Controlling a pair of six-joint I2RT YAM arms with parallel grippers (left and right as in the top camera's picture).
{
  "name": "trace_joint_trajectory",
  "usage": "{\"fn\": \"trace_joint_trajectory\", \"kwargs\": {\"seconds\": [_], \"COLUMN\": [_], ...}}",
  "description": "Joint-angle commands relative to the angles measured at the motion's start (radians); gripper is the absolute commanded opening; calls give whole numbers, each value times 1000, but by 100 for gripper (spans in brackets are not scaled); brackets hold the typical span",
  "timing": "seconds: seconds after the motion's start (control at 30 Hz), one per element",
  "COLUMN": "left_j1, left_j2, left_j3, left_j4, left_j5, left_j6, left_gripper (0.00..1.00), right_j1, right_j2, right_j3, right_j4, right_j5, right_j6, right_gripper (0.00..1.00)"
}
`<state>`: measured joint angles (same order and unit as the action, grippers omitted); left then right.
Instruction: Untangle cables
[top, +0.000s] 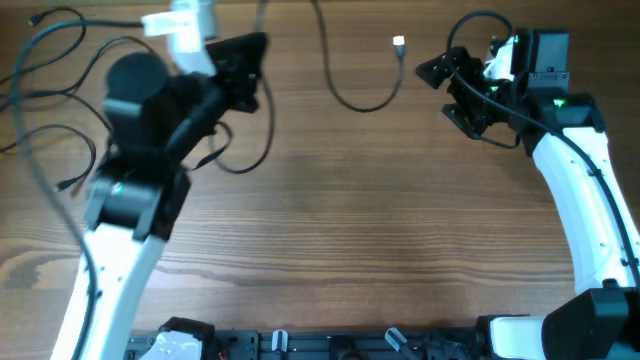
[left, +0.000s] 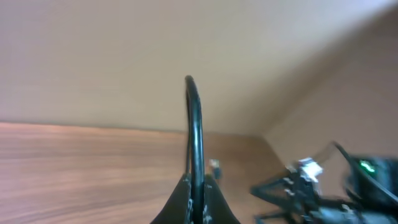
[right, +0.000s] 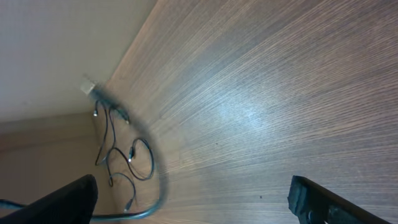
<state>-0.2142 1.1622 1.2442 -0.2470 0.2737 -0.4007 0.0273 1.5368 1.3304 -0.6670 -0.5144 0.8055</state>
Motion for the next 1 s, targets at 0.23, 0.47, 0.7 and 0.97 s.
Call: {"fn": "trace_joint_trajectory", "kwargs": {"seconds": [0.23,0.47,0.7,0.97], "left_j1": [344,561,728,861], "left_j2": [-227,-251,-192,-86], "left_j3": [0,0,0,0], "left_j4": [-291,-394,-328,-267], "left_j5": [-400,-599,-706,-706], "left_j6": [-217,-380,-393,-393], "left_gripper": [4,4,4,4], "right_j1": [1,1,1,1], "right_j2": [-18,-18,-18,-18], "right_j3": [5,5,5,5], "right_j4": [-4,-8,-8,-20], "right_j5": [51,50,50,51], "right_j6": [-21,-20,-21,-21], "right_gripper": [100,100,100,100]}}
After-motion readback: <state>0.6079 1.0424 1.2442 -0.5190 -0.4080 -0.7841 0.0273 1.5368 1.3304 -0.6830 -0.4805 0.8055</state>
